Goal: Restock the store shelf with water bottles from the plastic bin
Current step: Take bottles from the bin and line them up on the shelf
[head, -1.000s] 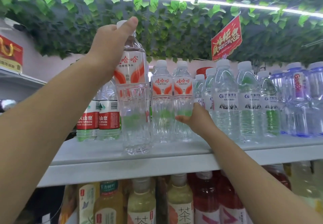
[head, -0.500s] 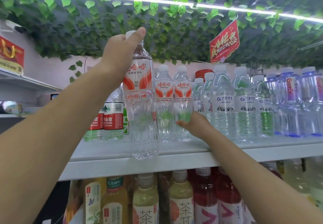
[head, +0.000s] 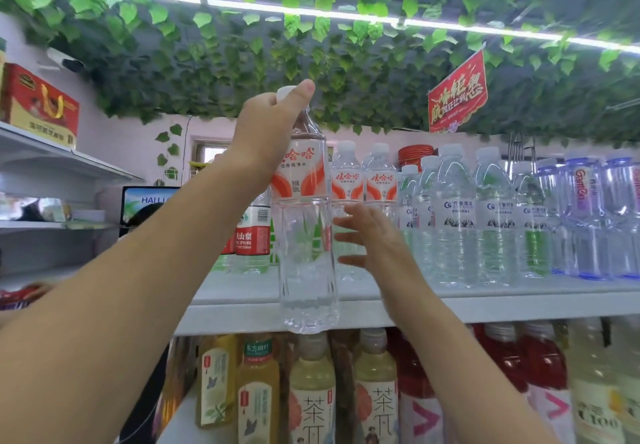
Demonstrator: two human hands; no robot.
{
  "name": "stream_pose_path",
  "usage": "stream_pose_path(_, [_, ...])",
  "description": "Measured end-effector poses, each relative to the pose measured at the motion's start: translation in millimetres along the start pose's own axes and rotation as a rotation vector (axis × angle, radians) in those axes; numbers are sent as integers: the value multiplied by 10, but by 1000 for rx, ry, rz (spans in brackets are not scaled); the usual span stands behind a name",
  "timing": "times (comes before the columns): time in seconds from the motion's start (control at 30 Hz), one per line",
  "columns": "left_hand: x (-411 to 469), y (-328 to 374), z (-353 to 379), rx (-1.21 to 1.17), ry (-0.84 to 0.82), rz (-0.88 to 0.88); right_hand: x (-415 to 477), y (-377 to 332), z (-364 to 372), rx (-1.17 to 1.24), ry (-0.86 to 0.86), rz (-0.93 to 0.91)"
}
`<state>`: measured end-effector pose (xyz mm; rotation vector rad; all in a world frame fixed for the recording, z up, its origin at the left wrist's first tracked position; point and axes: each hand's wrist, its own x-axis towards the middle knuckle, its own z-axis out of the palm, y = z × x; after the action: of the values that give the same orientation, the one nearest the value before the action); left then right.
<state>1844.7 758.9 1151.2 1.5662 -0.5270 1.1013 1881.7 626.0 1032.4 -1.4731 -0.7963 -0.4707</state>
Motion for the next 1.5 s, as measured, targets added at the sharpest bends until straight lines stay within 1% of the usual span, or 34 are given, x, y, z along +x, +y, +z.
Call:
stream_pose_path(0.03, [-9, 1, -8, 1, 8, -6, -84, -17, 93, 13, -36, 0])
stream_pose_path(0.1, [-27, -3, -22, 4, 15, -18, -217, -17, 254, -54, -82, -16])
stream_pose_path(0.17, [-56, -1, -27, 6, 7, -32, -281, -24, 361, -117, -67, -42])
stream_pose_path(0.23, [-96, 5, -23, 12, 1, -48, -292, -34, 414, -122, -33, -58])
stream_pose_path(0.33, [-137, 19, -31, 52, 8, -67, -266, -23, 439, -47, 15, -58])
stream_pose_path(0.4, [-161, 42, -53, 71, 2, -78, -258, -14, 430, -27, 17, -55])
stream_pose_path(0.47, [-199, 35, -83, 142, -13, -71, -250, -4, 408, -20, 8, -45])
stream_pose_path(0.57, [-311, -84, -187, 261, -113, -36, -208, -15, 387, 51, 23, 0])
stream_pose_path(0.63, [-422, -224, -292, 296, -185, -49, -150, -35, 364, 98, 57, 31])
stream_pose_path(0.7, [-539, -372, -418, 303, -160, -68, -69, -77, 325, 151, 73, 58])
stream_pose_path(0.77, [-664, -514, -542, 432, -170, -54, 21, -109, 288, 152, 73, 61])
stream_pose_path(0.87, [-859, -765, -681, 750, -304, -84, 162, -110, 269, 87, 101, 30])
stream_pose_path(0.93, [-955, -965, -717, 922, -341, -73, 250, -70, 275, 25, 140, 12])
stream_pose_path(1.03, [-1086, -1168, -686, 1062, -386, -65, 362, 37, 300, -47, 164, 28])
stream_pose_path(1.13, [-1155, -1290, -635, 1243, -367, 27, 438, 158, 353, -75, 144, 74])
stream_pose_path(1.27, [-1184, -1375, -623, 1335, -323, 100, 487, 240, 415, -107, 136, 77])
stream_pose_path(1.33, [-1204, -1400, -622, 1342, -298, 136, 474, 237, 402, -138, 105, 66])
stream_pose_path(1.43, [-1233, -1409, -616, 1336, -268, 155, 422, 255, 303, -214, 27, 98])
stream_pose_path(1.5, [-1244, -1404, -607, 1337, -258, 157, 351, 311, 239, -248, 15, 113])
